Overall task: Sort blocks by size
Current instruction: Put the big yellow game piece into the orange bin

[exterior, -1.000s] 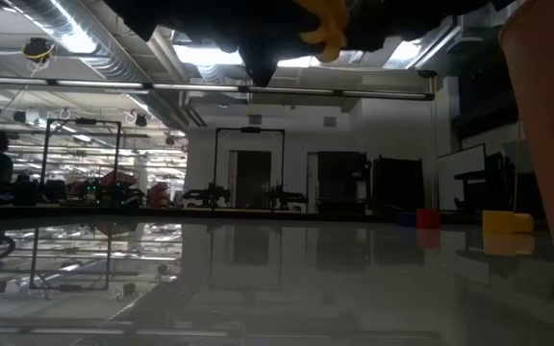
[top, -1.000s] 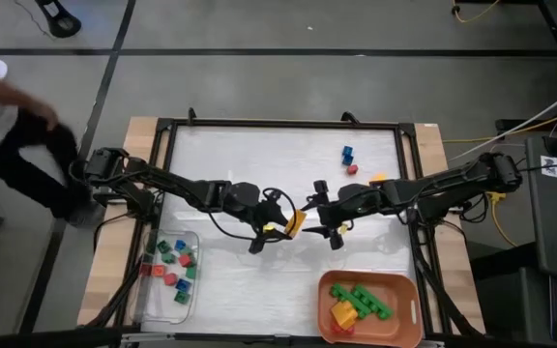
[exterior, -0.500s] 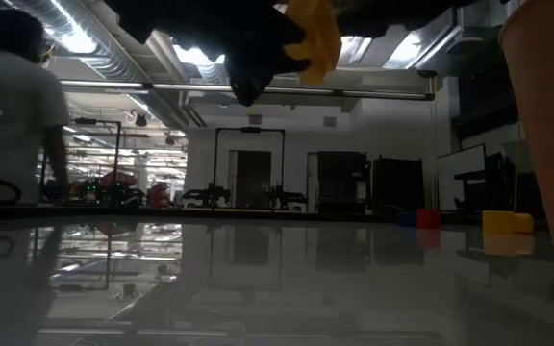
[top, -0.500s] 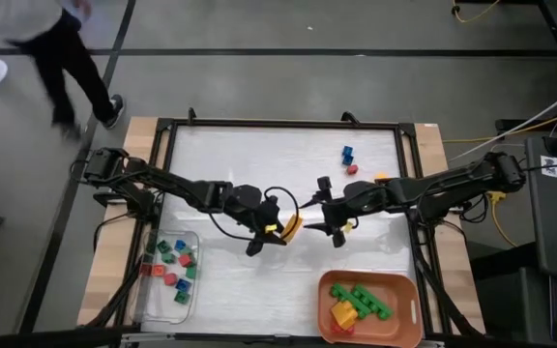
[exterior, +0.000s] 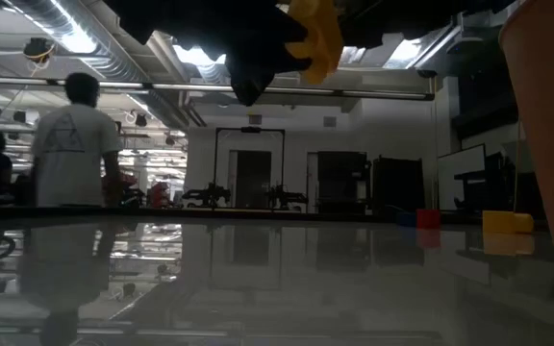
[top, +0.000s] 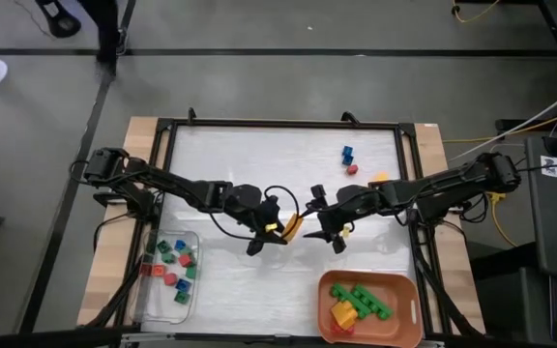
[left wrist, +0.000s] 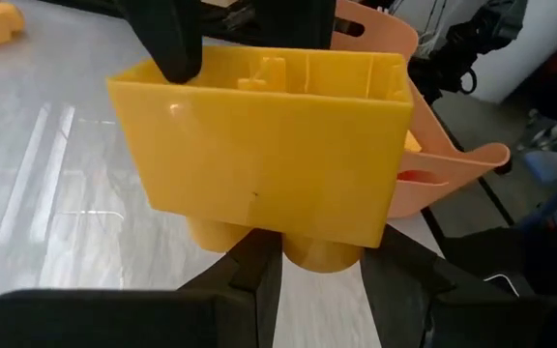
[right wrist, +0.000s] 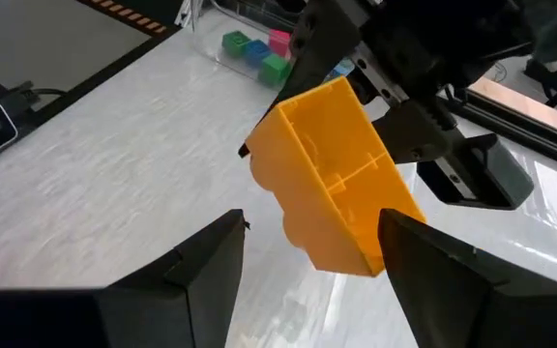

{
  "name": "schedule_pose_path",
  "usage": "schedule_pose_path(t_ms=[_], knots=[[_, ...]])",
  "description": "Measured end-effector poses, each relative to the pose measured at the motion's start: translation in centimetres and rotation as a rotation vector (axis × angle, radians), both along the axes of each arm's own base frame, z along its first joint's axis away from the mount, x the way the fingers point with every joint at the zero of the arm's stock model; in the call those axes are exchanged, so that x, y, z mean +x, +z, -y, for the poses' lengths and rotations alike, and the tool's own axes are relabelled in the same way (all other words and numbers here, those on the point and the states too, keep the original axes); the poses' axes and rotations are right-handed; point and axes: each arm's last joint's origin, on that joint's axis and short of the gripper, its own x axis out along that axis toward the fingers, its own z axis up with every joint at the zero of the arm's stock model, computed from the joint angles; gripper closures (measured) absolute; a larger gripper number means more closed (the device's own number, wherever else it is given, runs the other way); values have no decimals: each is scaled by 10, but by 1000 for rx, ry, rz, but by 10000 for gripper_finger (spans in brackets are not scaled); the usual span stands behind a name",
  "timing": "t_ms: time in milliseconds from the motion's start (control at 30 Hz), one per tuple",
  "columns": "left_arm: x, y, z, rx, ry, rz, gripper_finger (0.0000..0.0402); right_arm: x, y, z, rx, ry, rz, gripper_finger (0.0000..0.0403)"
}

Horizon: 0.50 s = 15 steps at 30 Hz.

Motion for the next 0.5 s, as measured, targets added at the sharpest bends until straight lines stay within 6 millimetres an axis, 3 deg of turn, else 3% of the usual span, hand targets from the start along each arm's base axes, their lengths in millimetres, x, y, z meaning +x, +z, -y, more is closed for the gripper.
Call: schedule_pose_path(t_ms=[333, 500], knots=[[1, 0, -2, -66, 32, -13, 292, 15, -15, -5, 31, 59, -3, 168], [0, 0, -1, -89, 41, -27, 292, 19, -20, -5, 29, 56, -10, 210]])
